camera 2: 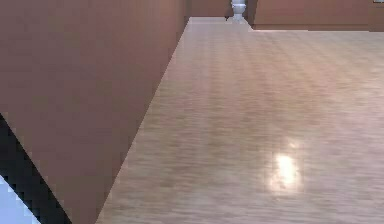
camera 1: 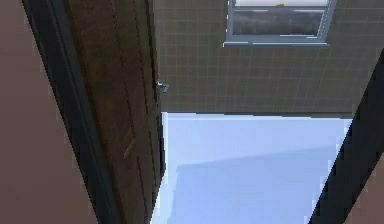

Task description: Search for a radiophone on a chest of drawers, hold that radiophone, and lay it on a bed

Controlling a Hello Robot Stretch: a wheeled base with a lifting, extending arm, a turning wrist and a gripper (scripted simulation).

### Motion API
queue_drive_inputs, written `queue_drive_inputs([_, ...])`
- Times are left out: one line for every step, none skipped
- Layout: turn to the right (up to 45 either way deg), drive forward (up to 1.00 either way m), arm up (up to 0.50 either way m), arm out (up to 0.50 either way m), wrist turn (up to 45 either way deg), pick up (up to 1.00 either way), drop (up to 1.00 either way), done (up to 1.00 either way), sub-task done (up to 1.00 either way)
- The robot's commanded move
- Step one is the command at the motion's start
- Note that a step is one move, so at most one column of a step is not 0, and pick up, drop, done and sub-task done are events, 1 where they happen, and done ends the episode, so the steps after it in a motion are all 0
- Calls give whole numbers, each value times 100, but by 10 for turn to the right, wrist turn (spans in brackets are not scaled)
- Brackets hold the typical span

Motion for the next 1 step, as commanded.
queue_drive_inputs([30,0,0,0,0,0,0,0,0])
